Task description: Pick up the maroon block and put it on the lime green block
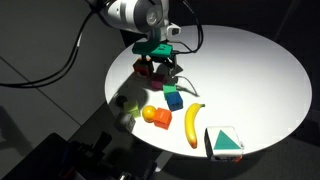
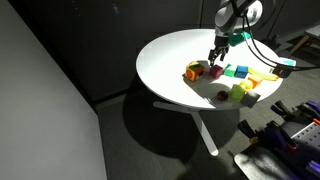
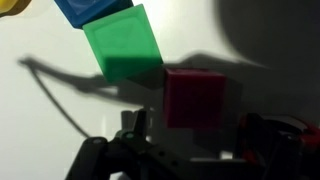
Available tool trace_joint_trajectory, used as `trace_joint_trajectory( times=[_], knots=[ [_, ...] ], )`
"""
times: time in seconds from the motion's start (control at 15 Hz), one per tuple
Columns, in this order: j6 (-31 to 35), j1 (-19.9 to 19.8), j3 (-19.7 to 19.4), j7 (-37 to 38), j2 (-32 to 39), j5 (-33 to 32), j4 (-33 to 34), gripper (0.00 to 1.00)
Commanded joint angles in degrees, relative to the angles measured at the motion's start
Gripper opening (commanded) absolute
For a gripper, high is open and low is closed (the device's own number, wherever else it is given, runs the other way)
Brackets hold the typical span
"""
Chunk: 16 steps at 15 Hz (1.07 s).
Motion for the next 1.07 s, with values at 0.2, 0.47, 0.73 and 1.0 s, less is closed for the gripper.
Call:
trace_joint_trajectory(
  times=[0.2, 0.47, 0.73, 1.0],
  knots=[
    [0.6, -1.1, 1.4, -1.0, 2.4, -1.4, 1.8, 1.00],
    [0.8, -0.8, 1.4, -0.8, 3.6, -2.0, 2.3, 1.00],
    [0.6, -0.7, 1.2, -0.6, 4.7, -3.2, 3.0, 0.75],
    [0.1, -0.9, 1.5, -0.7, 5.4, -3.4, 3.7, 0.49]
  ],
)
